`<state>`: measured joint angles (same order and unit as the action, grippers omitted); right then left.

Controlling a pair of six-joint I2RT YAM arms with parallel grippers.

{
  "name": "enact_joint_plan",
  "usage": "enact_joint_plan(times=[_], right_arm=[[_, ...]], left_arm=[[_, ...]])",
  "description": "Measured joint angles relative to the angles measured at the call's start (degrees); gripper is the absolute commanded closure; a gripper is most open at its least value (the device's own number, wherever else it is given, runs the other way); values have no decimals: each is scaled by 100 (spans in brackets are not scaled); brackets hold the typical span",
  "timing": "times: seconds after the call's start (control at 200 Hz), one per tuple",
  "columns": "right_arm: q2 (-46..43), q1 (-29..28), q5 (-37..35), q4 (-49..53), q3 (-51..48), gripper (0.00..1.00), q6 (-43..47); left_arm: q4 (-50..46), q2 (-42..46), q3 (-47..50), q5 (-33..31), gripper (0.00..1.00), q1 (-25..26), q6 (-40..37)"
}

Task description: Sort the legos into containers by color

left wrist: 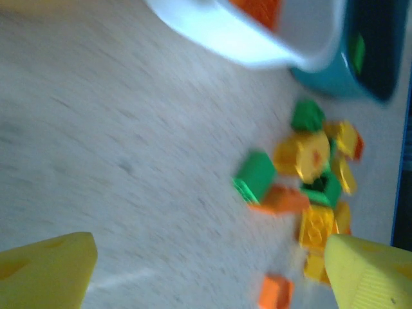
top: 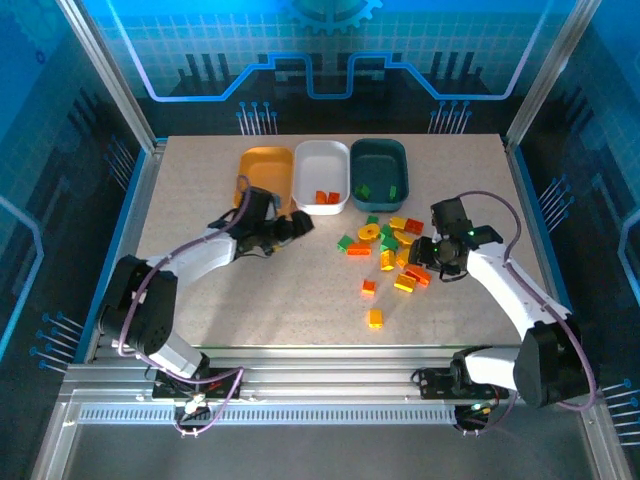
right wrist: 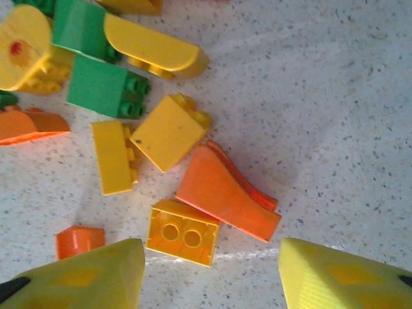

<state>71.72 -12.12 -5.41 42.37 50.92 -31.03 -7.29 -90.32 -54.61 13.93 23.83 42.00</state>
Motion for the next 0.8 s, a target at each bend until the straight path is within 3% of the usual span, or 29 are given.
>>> enact_joint_plan(times=[0.195,0.33,0.455,0.61,0.8], right_arm=[[-149,304,-275,11,0,41,-44],[-116,645,-247,-181,-26,42,-44],[11,730,-122,-415,-184,42,-46],[-22,732,33,-560,-455,42,-44],[-651,732,96,-577,-857,41,-68]], left_arm=[[-1084,-1062,-1272,-114,16,2090,-483],[-1867,-1624,-1790,-424,20,2959,-785],[-2293,-2083,-2197,-892,21,3268,-944],[-2417,-2155,-2216,-1276,21,3300,-1049],[-2533,-2712,-2828,-1532,25,3296,-1279]])
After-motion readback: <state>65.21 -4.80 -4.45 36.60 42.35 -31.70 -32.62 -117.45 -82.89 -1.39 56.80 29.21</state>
